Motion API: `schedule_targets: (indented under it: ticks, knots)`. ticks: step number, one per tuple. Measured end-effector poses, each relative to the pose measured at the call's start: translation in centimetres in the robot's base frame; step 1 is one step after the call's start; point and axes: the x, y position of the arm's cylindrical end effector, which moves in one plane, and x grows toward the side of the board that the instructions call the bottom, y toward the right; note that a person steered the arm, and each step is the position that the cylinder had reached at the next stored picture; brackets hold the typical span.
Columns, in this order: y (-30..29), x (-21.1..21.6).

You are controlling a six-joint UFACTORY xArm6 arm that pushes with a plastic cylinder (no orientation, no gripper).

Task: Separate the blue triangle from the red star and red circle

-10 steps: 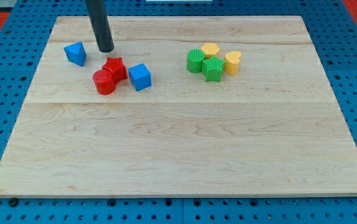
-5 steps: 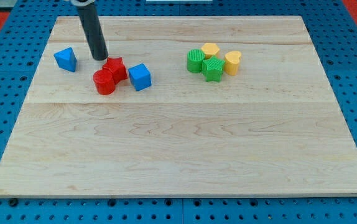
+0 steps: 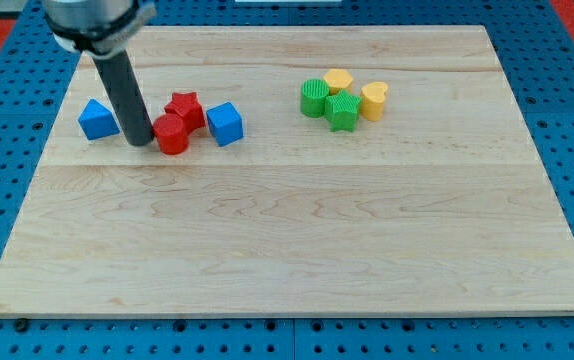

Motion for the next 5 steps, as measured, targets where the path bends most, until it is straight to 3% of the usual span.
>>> schedule_targets:
  ticks: [1,3,5]
  knots:
    - [0.4,-1.0]
    - [0.4,-7.5]
    - [-7.2,-10.2]
